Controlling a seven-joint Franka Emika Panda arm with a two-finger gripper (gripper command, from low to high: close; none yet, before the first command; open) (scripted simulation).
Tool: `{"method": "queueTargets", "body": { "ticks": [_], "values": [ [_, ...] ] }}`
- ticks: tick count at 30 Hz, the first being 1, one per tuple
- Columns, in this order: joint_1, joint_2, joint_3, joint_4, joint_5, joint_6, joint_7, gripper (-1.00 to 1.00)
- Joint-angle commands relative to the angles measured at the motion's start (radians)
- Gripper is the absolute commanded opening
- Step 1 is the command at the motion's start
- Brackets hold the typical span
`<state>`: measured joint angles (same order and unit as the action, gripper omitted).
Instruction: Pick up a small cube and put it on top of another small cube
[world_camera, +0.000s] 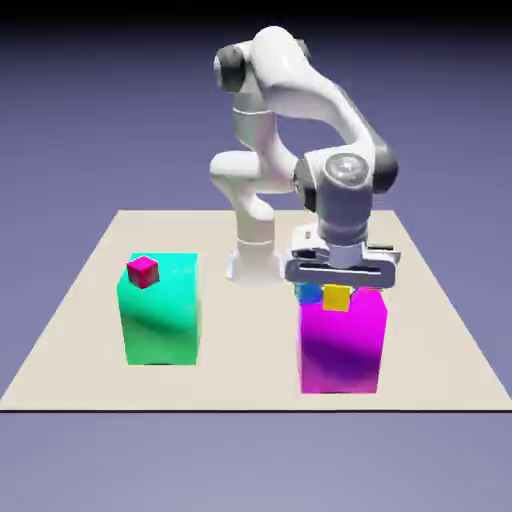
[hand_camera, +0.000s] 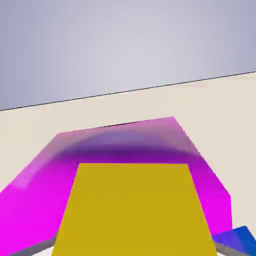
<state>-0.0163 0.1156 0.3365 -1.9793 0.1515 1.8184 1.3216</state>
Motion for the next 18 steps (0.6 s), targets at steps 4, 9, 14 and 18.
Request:
{"method": "queueTargets", "body": {
  "ticks": [4, 9, 14, 18],
  "values": [
    [0.140, -0.118, -0.092, -0.020, 0.141, -0.127, 0.172, -1.00],
    [0.174, -0.147, -0.123, -0.090, 0.238, -0.096, 0.265, -1.00],
    [0.192, -0.133, -0.105, -0.201, 0.257, 0.032, 0.247, 1.00],
    [0.175, -0.147, -0.123, -0.093, 0.238, -0.093, 0.265, 1.00]
  ]
}}
